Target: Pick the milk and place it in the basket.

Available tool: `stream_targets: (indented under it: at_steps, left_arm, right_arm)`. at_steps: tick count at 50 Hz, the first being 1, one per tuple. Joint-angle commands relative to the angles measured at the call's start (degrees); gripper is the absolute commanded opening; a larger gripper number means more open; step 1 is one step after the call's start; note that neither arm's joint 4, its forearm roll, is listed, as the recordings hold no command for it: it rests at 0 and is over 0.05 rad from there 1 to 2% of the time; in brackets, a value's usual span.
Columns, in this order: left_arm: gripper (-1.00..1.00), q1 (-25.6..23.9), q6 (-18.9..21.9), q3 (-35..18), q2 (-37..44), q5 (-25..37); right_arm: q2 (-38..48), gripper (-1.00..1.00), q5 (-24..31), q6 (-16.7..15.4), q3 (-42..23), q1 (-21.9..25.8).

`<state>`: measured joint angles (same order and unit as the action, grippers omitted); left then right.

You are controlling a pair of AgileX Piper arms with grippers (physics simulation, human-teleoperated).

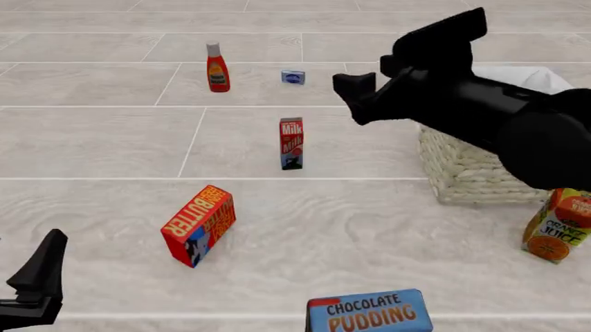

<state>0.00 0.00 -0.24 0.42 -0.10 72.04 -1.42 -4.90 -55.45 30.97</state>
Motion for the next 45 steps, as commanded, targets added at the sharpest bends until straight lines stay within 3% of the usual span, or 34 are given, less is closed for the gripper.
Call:
stream_targets:
  at_steps: [1,14,22,45]
  left_arm:
    - [1.0,0.0,0.0,0.0,0.0,0.0]
    - [1.0,0.0,0.0,0.0,0.0,0.0]
    - [1.0,0.0,0.0,0.0,0.0,0.0]
    - [1.0,0.0,0.0,0.0,0.0,0.0]
  right_arm:
    - [12.9,1.0,5.8,3.3,-14.1,3.2]
    - [24.9,1.0,10.6,1.5,-26.5,0.7]
    - [29.6,1.0,11.5,-0.2,-30.1,-0.4]
    - [43.5,1.0,14.3,1.7,-41.8,-1.0]
